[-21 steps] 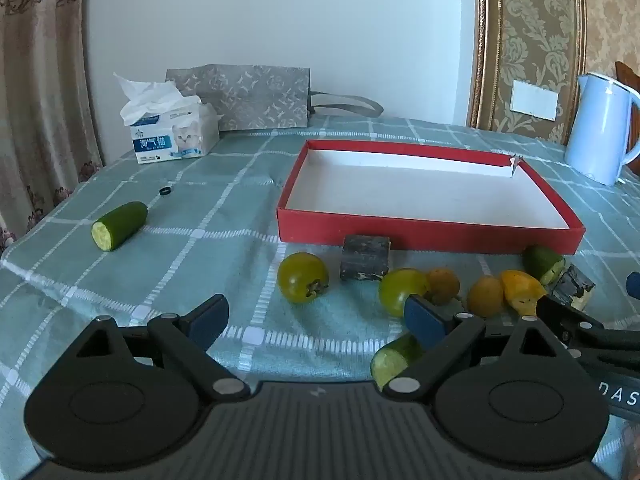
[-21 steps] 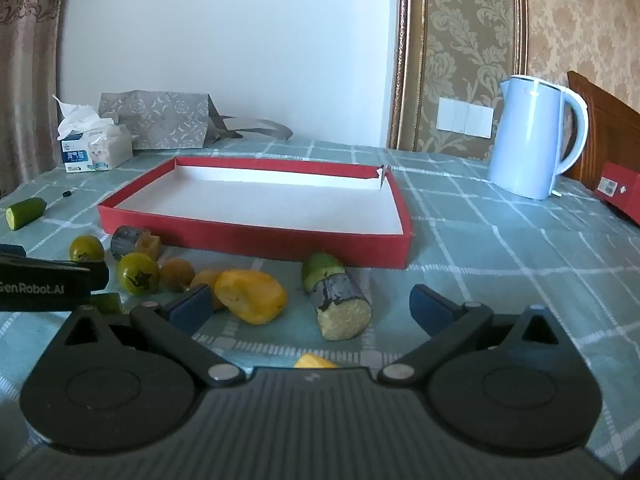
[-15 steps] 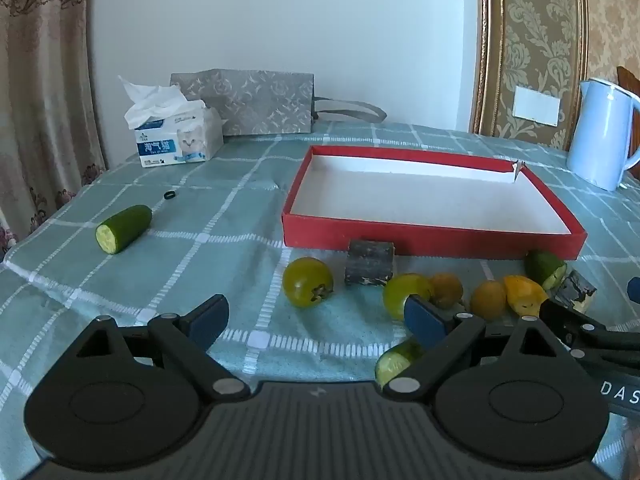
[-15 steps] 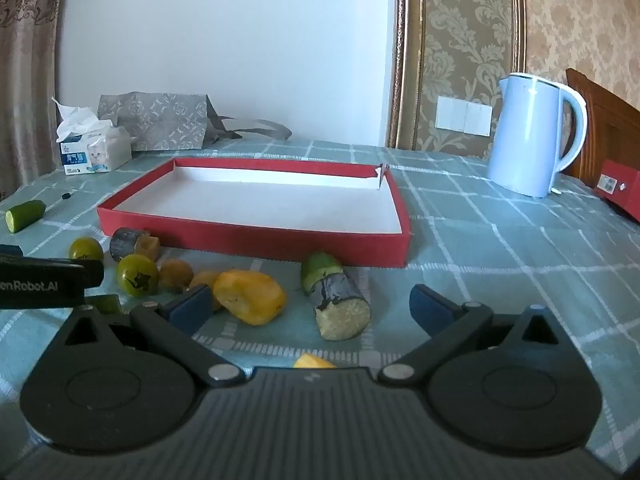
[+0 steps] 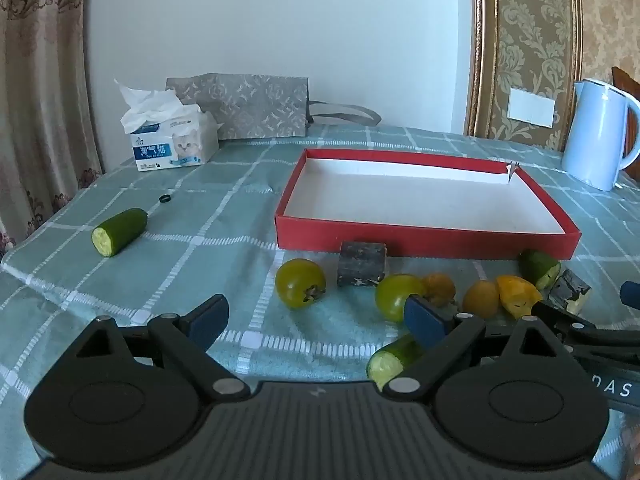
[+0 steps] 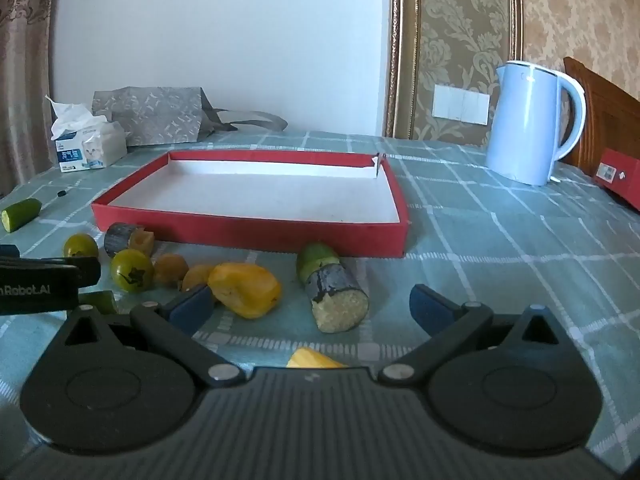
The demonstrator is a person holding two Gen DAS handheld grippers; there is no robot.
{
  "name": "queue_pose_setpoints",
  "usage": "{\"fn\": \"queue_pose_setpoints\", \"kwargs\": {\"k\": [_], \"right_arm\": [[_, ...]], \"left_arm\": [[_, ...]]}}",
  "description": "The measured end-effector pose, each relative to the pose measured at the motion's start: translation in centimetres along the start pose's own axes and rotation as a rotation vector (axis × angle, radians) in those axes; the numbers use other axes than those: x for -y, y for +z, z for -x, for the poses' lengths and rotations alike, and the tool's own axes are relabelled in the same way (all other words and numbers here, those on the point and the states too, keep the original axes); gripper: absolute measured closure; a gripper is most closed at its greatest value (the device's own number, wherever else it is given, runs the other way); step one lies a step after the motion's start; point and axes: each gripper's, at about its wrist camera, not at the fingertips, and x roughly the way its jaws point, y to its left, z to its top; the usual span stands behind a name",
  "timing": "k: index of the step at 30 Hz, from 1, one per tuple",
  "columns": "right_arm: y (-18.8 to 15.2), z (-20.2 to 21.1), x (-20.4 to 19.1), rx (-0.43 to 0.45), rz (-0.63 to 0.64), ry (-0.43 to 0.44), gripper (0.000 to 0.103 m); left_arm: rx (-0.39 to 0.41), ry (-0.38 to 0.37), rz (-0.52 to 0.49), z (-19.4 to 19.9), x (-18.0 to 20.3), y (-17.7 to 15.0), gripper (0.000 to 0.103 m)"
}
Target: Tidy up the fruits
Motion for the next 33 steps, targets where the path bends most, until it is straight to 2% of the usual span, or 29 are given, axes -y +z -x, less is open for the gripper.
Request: {"fn": "queue_pose_setpoints", "kwargs": {"k": [15, 20, 28, 33], "right_arm": [[-0.1, 0.0, -0.1, 0.0, 0.002, 0.005, 0.0], [0.1, 0.9, 0.8, 0.054, -0.042, 0.002, 0.0], [0.2, 0.9, 1.4, 0.054, -0.062, -0.01, 0.0], [0.3, 1.3, 1.4, 0.086, -0.052, -0.036, 0.0]], "left_arm": [[0.016, 0.001, -0.03, 0.3, 0.8, -0.1, 0.008], [0.015, -0.001, -0.031, 0.3, 0.2, -0.2, 0.008], [-0.004, -0.01, -0.005, 0.1, -0.5, -0.5, 0.008], [-0.005, -0.028, -0.009, 0.4, -0.3, -0.6, 0.008]]}}
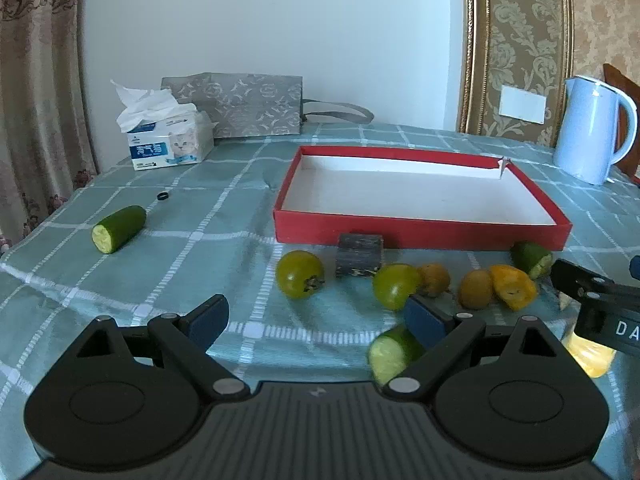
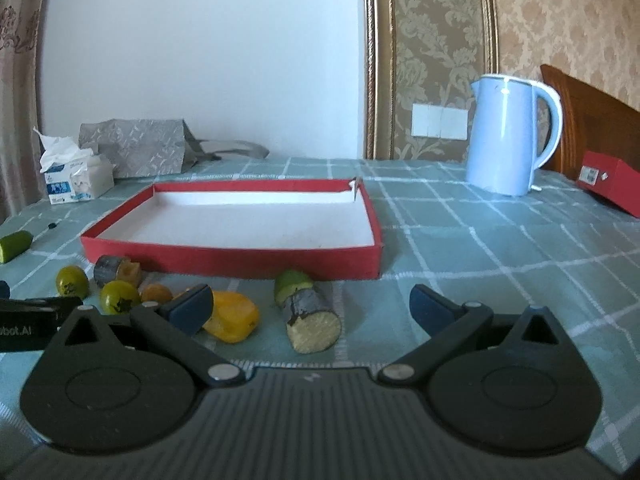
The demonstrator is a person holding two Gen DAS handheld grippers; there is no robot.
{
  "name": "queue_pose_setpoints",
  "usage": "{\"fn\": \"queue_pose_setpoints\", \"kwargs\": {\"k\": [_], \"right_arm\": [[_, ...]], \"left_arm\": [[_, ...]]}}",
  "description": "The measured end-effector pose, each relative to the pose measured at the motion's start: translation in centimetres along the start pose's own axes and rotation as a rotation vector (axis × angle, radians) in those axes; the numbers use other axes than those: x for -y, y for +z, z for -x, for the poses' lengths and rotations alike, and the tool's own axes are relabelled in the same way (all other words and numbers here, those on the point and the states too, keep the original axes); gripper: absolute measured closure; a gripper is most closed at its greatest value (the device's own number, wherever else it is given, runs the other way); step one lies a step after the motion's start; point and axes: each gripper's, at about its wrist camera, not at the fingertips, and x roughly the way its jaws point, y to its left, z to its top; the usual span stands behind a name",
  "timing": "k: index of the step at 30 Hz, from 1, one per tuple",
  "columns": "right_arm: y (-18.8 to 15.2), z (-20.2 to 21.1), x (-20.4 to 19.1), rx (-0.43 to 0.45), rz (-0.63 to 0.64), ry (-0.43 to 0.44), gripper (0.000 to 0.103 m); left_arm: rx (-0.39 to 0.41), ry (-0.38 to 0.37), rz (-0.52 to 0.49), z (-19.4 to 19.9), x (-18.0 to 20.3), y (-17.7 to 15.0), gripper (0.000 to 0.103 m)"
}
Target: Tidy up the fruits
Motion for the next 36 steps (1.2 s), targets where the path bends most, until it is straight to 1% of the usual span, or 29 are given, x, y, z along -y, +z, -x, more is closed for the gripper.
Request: {"fn": "queue_pose_setpoints", "kwargs": {"k": [13, 22, 27, 36], "right_arm": [[-0.1, 0.1, 0.12, 0.007, -0.004, -0.014, 0.0], [-0.15, 0.16, 0.4, 0.006, -0.016, 0.002, 0.0], [-0.13, -0.14, 0.38, -0.019, -0.017, 0.021, 0.0], [-0.07, -0.05, 1.02, -0.014, -0.052, 0.016, 0.0]], "left_arm": [[-0.003, -0.006, -0.003, 0.13, 0.4, -0.09, 0.008], [-0.004, -0.01, 0.001, 0.02, 0.27, -0.06, 0.008], [-0.004, -0.012, 0.002, 0.03, 0.24, -0.05, 0.008], [-0.004, -0.019, 0.004, 0.04, 0.2, -0.04, 0.008]]}}
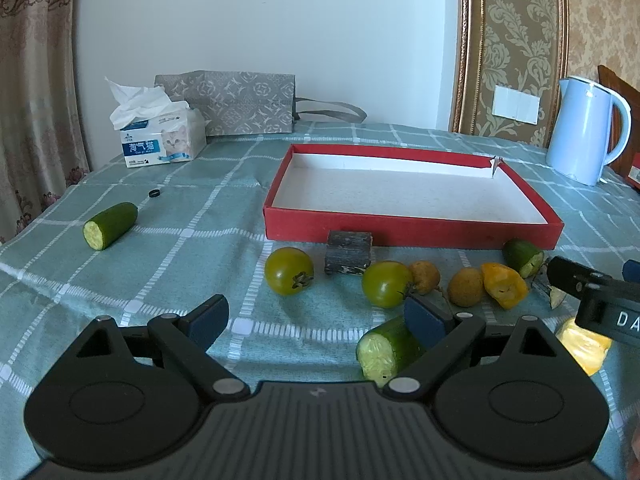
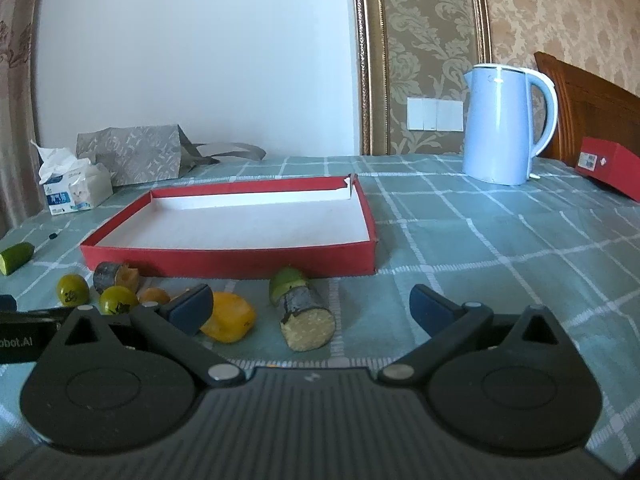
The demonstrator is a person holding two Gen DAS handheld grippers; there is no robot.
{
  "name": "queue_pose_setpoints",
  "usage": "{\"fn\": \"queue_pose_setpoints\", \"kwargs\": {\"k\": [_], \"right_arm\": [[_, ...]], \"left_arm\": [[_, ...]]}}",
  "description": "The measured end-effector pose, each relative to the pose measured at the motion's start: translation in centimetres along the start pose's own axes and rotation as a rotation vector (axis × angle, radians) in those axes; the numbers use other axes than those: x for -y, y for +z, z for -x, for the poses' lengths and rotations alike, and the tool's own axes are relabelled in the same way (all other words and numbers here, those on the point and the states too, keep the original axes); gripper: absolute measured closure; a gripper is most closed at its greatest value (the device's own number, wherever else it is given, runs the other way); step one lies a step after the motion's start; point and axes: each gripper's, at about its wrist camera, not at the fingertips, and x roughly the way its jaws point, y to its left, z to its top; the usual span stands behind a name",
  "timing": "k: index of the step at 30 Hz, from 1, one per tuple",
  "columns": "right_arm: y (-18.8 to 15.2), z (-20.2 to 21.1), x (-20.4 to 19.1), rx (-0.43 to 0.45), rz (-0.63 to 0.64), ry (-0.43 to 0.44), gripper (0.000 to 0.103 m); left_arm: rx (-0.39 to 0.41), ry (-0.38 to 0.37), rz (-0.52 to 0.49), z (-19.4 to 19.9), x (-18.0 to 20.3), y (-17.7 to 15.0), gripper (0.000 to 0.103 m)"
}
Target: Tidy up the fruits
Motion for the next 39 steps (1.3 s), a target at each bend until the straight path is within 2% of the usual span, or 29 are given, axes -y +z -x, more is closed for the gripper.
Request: {"fn": "queue_pose_setpoints", "kwargs": {"k": [10, 16, 23, 28, 32, 39], "right_arm": [[0.0, -0.2, 0.2, -0.016, 0.005, 0.011, 0.0], [0.0, -0.2, 0.9, -0.026, -0.022, 0.014, 0.0], [-0.2, -0.3, 0.7, -0.037, -0.001, 0.017, 0.0], [-0.5, 0.1, 1.7, -0.034, -0.001, 0.012, 0.0], [-0.5, 0.1, 3.0, -0.05, -0.029, 0.027, 0.0], [-0.6, -0.3, 4.6, -0.066, -0.086, 0.035, 0.0]], "left_arm": [[0.006, -0.011, -0.006, 0.5, -0.6, -0.4, 0.008], [0.019, -0.062, 0.013, 1.4, -2.0, -0.7, 0.008], [0.039, -0.099, -0.127, 1.6, 1.3, -0.6, 0.008], [0.003, -0.105, -0.177, 0.3, 2.6, -0.8, 0.008], [-0.045, -0.158, -0.15, -0.9, 2.2, -0.8, 0.008], [-0.075, -0.163, -0.126, -2.0, 2.1, -1.2, 0.008]]}}
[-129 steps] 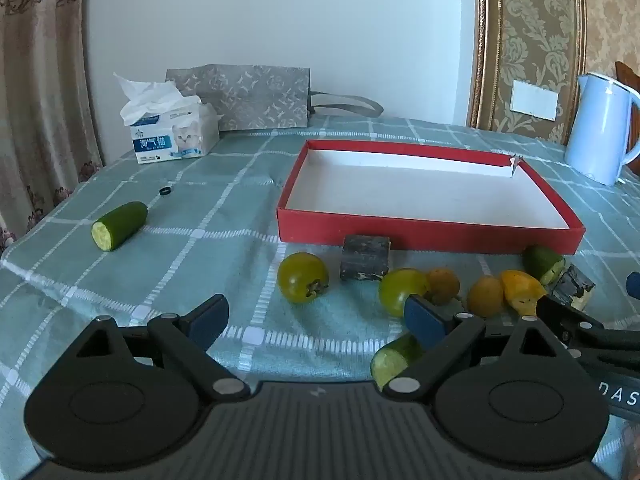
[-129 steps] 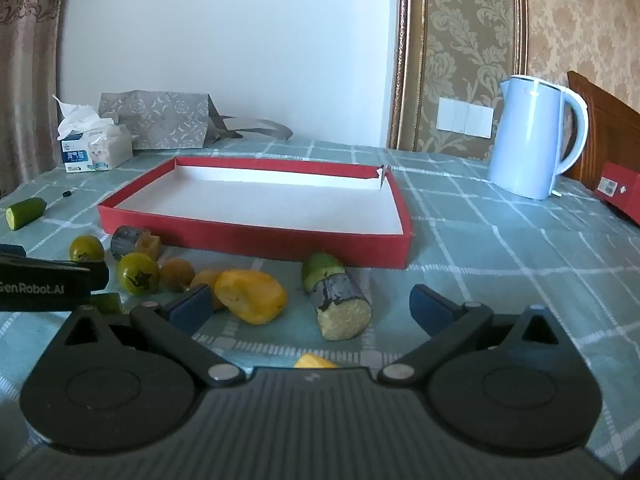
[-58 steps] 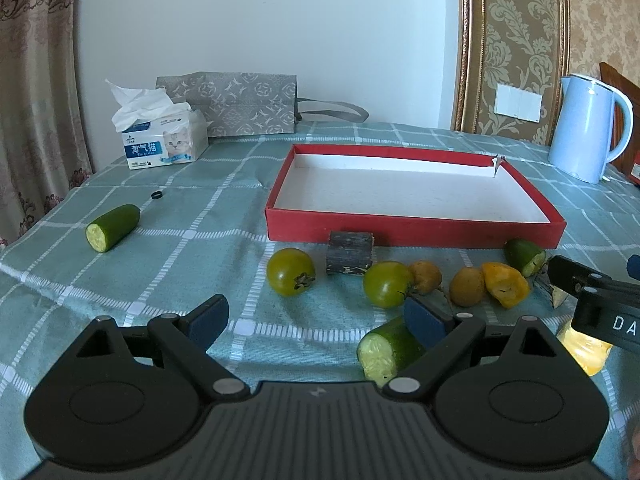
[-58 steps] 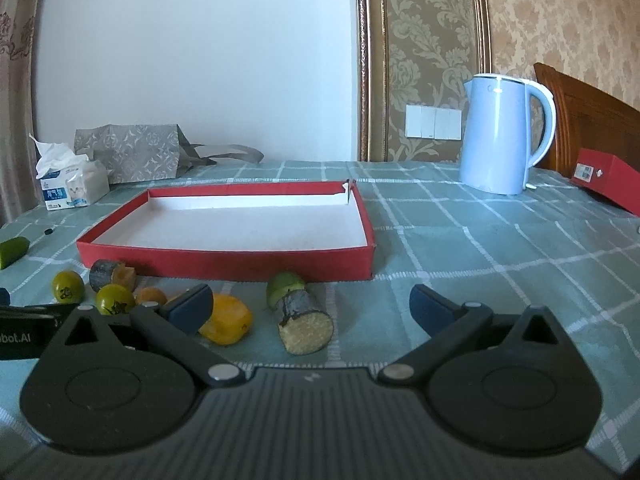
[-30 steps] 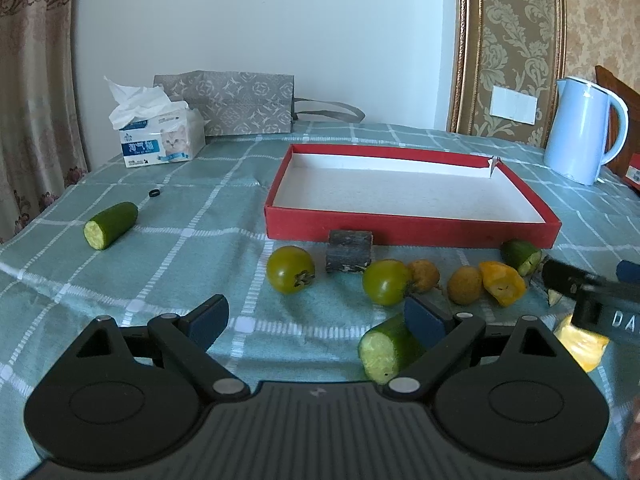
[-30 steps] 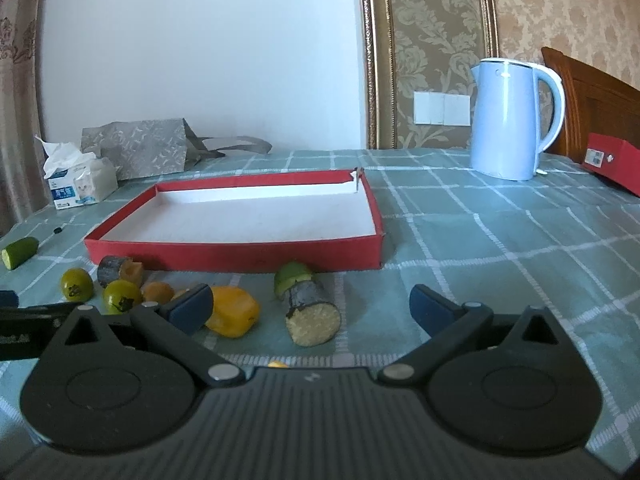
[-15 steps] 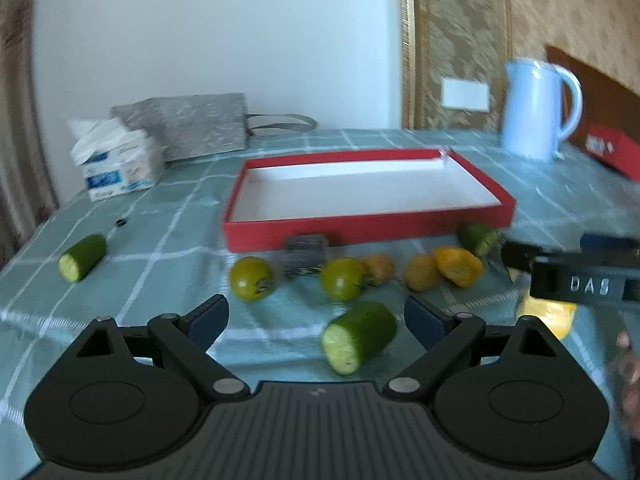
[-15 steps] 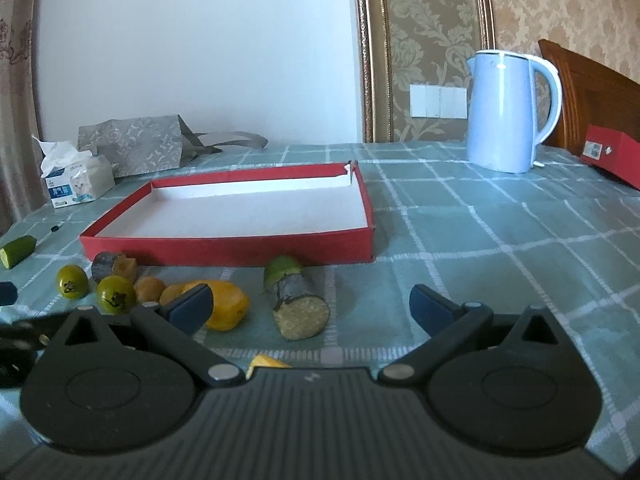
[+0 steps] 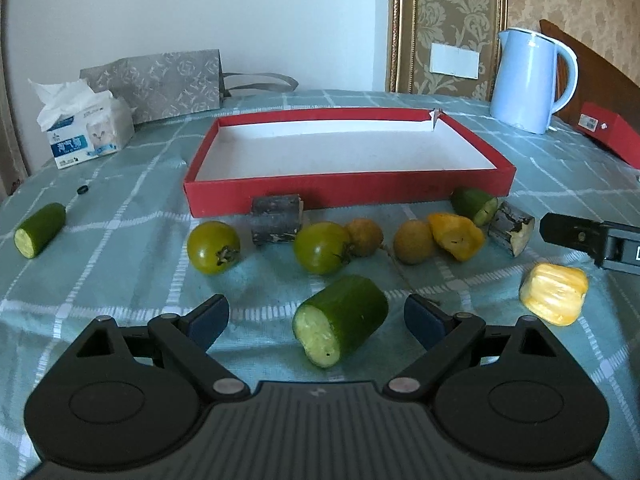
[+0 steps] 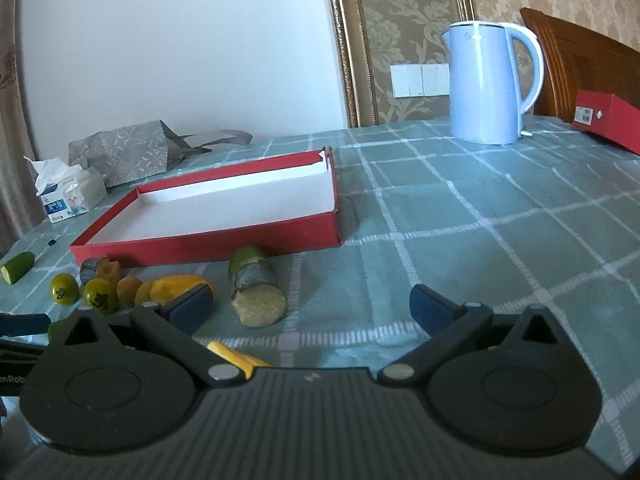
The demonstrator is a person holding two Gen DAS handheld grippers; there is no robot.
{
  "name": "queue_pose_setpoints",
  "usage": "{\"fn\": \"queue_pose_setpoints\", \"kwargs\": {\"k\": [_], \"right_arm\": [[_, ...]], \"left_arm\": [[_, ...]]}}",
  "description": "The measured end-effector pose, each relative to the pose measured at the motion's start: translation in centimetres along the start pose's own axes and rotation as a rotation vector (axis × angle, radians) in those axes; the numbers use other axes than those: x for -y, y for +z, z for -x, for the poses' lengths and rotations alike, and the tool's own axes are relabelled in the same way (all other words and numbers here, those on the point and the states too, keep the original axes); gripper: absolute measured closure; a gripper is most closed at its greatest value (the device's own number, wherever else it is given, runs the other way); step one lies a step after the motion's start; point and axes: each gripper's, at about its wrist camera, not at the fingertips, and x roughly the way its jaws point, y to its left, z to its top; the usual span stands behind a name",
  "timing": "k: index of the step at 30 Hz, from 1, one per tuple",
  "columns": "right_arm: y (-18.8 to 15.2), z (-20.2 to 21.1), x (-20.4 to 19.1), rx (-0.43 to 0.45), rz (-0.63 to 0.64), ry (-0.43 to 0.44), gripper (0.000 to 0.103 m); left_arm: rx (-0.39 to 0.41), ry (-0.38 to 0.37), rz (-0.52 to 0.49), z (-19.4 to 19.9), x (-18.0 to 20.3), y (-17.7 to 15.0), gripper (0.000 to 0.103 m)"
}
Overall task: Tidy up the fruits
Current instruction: 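Lower the left tool onto the green cucumber chunk and close it, then drop the cucumber into the tray with the left tool while the right grasps mango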
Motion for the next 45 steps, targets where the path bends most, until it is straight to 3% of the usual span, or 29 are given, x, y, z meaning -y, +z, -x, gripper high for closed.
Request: {"fn": "queue_pose_setpoints", "kwargs": {"k": [3, 5, 7, 8, 10, 14, 17, 23, 25, 28, 30, 34, 37, 42, 45], "right_arm": [[-0.1, 0.3, 0.1, 0.008, 0.026, -0.012, 0.0], [0.0, 0.7, 0.3, 0.017, 0.032, -0.026, 0.0], [0.1, 1.0, 0.9, 0.025, 0.033, -0.032, 0.0], [0.2, 1.2, 1.1, 0.032, 0.031, -0.036, 0.0], [0.3, 1.6, 1.8, 0.043, 0.029, -0.042, 0.0], [0.5, 2.2, 3.1, 0.022, 0.048, -0.016, 0.0], [0.3, 3.0, 3.0, -0.021, 0.101, 0.063, 0.0], [-0.5, 4.4, -1.0, -0.001, 0.306, 0.123, 0.001], [-0.8, 4.4, -2.2, 0.0, 0.362, 0.141, 0.016], [-0.8, 3.5, -3.2, -0.04, 0.403, 0.138, 0.022], [-0.9, 2.9, -3.3, -0.075, 0.398, 0.145, 0.028], [-0.9, 1.3, -2.7, -0.162, 0.352, 0.184, 0.051], [-0.9, 0.3, -2.4, -0.221, 0.316, 0.218, 0.053], [-1.3, 0.2, -2.9, -0.196, 0.33, 0.229, 0.064], [-1.4, 0.3, -3.1, -0.183, 0.345, 0.22, 0.064]], "left_arm": [[0.01, 0.002, -0.028, -0.2, 0.5, -0.2, 0.01], [0.024, -0.003, -0.044, -0.1, 0.9, -0.2, 0.031], [0.024, -0.021, -0.049, -0.1, 1.0, -0.1, 0.041], [0.03, -0.031, -0.053, 0.0, 1.1, -0.1, 0.053], [0.041, -0.027, -0.067, 0.1, 1.3, -0.2, 0.057], [0.069, -0.034, -0.056, 0.4, 1.1, -0.5, 0.058], [0.101, -0.019, -0.01, 0.6, 0.4, -0.5, 0.058], [0.117, -0.023, 0.052, 0.9, -0.6, -0.3, 0.058], [0.116, -0.023, 0.05, 0.9, -0.7, -0.3, 0.058], [0.111, -0.035, 0.056, 0.9, -0.8, -0.3, 0.058], [0.11, -0.034, 0.059, 0.9, -0.9, -0.4, 0.058], [0.112, -0.034, 0.056, 0.9, -0.9, -0.4, 0.058], [0.112, -0.037, 0.056, 0.8, -0.9, -0.4, 0.057], [0.111, -0.038, 0.053, 0.8, -1.0, -0.4, 0.058], [0.113, -0.035, 0.05, 0.8, -1.0, -0.5, 0.058]]}}
